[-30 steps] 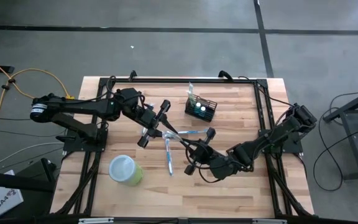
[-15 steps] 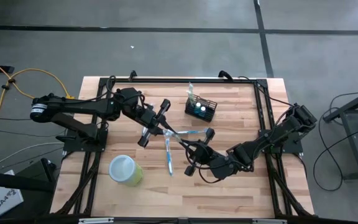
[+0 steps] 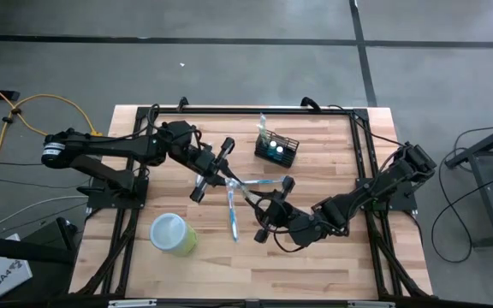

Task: Pick & Place toothbrushing station
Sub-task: Put the green toothbrush into the left section of the black mesh organizer

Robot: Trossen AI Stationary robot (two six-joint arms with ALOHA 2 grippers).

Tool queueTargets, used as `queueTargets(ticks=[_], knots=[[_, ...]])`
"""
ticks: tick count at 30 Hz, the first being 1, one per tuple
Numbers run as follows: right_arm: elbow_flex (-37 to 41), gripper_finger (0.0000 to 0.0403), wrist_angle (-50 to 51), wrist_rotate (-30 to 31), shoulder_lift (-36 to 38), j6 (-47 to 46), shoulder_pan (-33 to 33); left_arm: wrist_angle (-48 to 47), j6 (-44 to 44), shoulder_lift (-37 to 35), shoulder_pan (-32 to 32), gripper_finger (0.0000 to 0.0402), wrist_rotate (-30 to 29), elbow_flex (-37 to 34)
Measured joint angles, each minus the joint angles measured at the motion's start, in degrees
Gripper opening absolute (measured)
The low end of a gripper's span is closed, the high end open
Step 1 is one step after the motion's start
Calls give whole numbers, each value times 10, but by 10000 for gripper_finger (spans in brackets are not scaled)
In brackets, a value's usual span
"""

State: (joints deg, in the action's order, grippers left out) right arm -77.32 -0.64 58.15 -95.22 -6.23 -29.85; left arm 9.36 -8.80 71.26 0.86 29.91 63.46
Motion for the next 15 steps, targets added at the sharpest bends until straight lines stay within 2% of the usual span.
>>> queueTargets(ticks=[7, 11, 15], knots=[[0, 142, 1, 10, 0, 30, -6, -30, -27, 0, 1, 3, -51, 0], [0, 151, 23, 67, 0, 33, -32, -46, -48, 0, 17, 2, -99, 0], [0, 149, 72, 130, 0, -15, -74, -42, -44, 10, 52, 2, -101, 0]])
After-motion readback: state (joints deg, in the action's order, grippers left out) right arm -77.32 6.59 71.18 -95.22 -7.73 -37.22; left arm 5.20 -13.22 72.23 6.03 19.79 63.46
